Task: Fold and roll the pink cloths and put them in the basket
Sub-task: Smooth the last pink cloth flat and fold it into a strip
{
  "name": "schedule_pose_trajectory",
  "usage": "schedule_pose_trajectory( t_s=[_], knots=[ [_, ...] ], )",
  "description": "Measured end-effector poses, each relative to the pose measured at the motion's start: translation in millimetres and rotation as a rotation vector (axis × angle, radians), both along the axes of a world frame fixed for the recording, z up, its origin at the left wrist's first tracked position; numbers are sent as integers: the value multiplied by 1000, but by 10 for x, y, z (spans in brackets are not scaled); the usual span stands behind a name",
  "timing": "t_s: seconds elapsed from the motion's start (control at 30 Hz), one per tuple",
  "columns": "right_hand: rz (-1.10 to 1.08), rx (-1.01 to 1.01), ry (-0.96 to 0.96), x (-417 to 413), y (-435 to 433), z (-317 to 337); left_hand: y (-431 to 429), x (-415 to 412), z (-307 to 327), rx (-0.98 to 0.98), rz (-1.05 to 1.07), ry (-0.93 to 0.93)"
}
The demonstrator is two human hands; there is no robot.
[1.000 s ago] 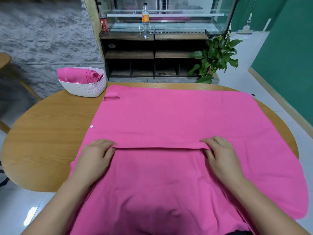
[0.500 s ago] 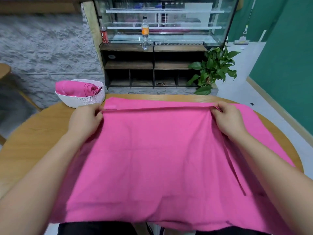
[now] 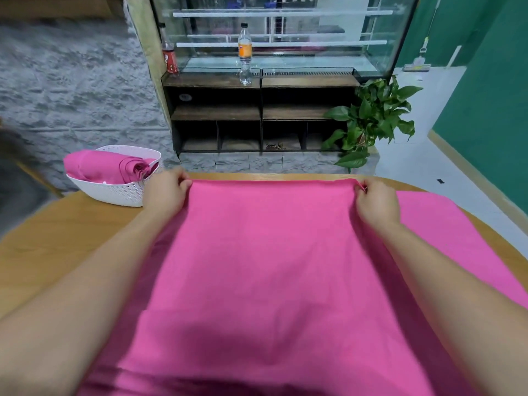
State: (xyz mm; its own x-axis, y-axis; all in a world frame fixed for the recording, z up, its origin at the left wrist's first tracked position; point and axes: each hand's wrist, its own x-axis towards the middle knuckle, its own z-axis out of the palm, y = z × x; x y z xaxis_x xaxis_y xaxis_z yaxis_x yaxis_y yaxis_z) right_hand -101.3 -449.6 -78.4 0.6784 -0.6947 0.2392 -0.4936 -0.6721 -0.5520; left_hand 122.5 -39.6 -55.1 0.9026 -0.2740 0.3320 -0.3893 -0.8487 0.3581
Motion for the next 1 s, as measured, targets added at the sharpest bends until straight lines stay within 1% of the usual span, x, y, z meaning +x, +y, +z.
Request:
schedule_pose_trajectory(
  t_s=[0.13,0.23,0.33,0.57,0.67,0.77,0.9,1.0],
  knots=[
    [-12,-129,52,86,-34,-328,-84,173,-221,30,8,16],
    [-6,-241,22,64,-60,-480,-110,257,-358,60,-19,4],
    [-9,-282,-16,39,-99,-546,-55,339,-491,56,-57,5],
    [-15,-239,-85,32,-139,-565,21,506,-518,64,-148,-43],
    [-31,-212,-105,17,-152,-569,-66,639,-434,57,-122,-84],
    [-39,-196,-111,15,-155,-558,-213,739,-380,46,-101,-77],
    [-45,-193,-110,16,-155,-555,-290,757,-470,50,-49,-29],
    [-45,-193,-106,21,-152,-561,-282,714,-570,13,-20,-47]
  ],
)
